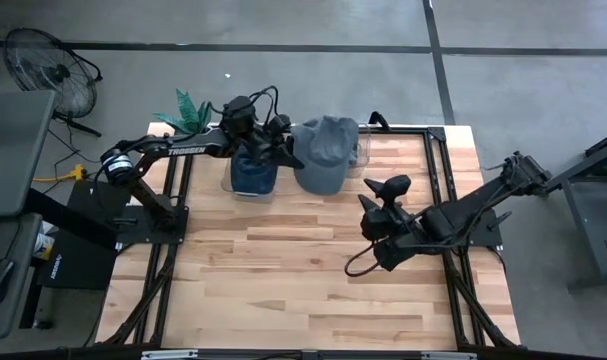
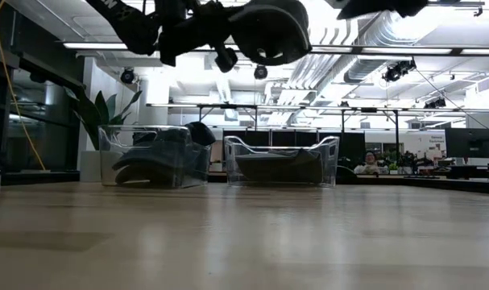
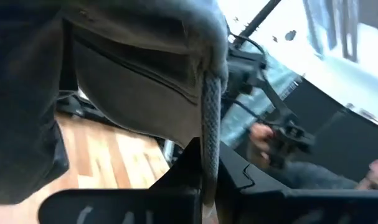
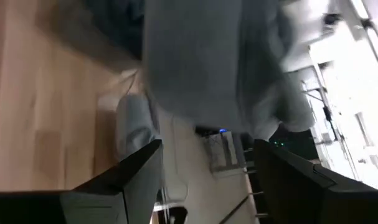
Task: Pick & Place hat
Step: Put the gray cap into the right transparent bin
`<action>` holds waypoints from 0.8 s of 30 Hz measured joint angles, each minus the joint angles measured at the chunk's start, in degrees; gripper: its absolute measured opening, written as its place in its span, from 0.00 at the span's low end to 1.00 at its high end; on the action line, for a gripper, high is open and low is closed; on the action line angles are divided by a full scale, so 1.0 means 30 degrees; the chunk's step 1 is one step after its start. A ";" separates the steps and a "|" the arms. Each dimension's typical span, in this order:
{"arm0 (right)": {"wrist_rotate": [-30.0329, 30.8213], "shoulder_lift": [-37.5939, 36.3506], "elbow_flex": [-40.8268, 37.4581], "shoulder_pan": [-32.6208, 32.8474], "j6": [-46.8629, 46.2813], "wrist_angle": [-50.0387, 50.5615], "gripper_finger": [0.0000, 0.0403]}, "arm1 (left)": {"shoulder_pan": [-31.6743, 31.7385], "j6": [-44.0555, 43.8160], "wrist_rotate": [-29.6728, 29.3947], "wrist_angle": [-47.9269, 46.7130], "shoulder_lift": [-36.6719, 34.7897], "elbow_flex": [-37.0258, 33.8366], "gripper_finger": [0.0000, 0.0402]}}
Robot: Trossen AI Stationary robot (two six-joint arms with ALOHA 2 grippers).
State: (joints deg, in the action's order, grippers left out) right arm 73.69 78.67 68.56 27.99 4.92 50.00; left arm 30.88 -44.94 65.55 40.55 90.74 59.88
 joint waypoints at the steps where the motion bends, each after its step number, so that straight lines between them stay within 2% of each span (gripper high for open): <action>1: -0.0387 0.0000 -0.0003 -0.0122 0.0080 0.0539 0.60 | 0.0034 -0.0123 0.0432 -0.0060 0.0000 0.0112 0.01; 4: -0.0631 0.0000 -0.0003 -0.0407 0.0977 0.1321 0.60 | 0.0093 -0.0177 0.1270 -0.0244 0.0000 0.0396 0.01; 11: -0.0178 0.0007 -0.0003 -0.1067 0.5671 0.0961 0.60 | 0.0086 -0.0177 0.2167 -0.1017 -0.0022 0.0791 0.01; 15: 0.0740 0.0007 -0.0008 -0.1450 0.6839 0.0552 0.60 | 0.0086 -0.0177 0.2914 -0.1169 -0.0022 0.0814 0.01; 17: 0.0869 -0.0051 -0.0010 -0.1534 0.6869 -0.0454 0.60 | 0.0086 -0.0141 0.3539 -0.1503 -0.0022 0.0814 0.01; 20: 0.0013 -0.0395 -0.0024 -0.1915 0.5695 -0.2885 0.60 | 0.0086 0.0206 0.4636 -0.1953 -0.0022 0.0814 0.01; 24: -0.2698 -0.1627 -0.0017 -0.2890 0.3026 -0.4888 0.60 | 0.0081 0.1259 0.6013 -0.2183 -0.0022 0.0814 0.01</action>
State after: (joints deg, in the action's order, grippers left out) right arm 65.60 73.79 68.51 19.32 14.00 35.34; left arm 31.12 -41.16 83.59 34.00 90.67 62.33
